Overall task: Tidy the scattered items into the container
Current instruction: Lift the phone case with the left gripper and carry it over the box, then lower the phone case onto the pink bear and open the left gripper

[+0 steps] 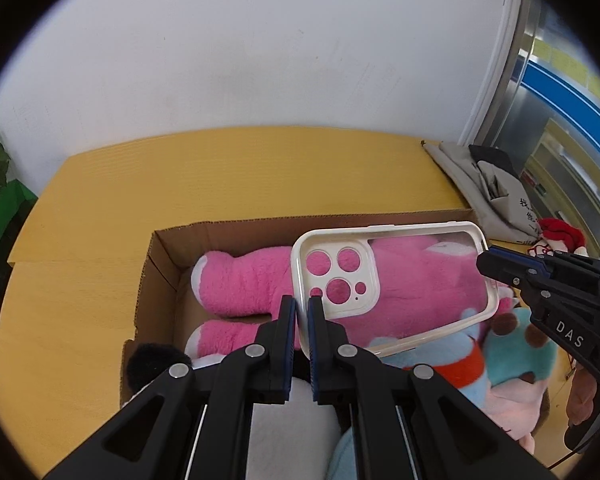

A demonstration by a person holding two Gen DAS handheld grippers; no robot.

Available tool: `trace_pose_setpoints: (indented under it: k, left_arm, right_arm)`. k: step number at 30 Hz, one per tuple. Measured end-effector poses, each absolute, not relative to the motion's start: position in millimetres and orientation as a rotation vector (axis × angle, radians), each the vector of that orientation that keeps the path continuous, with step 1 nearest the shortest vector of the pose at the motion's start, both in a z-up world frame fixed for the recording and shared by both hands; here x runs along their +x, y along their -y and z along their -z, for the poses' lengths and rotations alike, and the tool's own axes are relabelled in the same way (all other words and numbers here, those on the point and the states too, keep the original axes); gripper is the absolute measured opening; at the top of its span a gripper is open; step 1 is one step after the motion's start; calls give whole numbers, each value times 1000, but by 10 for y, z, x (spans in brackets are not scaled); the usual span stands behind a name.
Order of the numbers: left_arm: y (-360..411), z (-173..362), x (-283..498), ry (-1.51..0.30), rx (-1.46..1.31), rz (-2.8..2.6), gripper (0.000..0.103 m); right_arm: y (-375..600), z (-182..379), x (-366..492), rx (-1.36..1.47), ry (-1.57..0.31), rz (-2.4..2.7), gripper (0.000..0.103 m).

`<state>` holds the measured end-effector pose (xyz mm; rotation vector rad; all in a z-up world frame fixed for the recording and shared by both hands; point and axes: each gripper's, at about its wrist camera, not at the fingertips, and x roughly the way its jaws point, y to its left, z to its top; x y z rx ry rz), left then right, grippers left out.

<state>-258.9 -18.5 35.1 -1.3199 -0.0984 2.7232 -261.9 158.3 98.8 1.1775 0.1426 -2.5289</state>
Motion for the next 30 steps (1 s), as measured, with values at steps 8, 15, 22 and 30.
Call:
trace_pose_setpoints:
  k: [8,15,22,30]
  left_arm:
    - [210,-158,-2734,102,-1358,-2701,5]
    - [202,-74,-2802,98,-1370,-2691,5]
    - [259,-92,-2782,120,-1323,-2715,12]
    - [349,-322,-2598,129,-1214,-2804,56]
  right_arm:
    - [-1585,-722,-2816,1233,-138,2507,9]
    - [-1620,-573,-2877,1269,-133,2499,9]
    - [-1648,-459,-2907,1296,-92,2472,10]
    - [-1716,-648,-2754,1212,-31,2527,82]
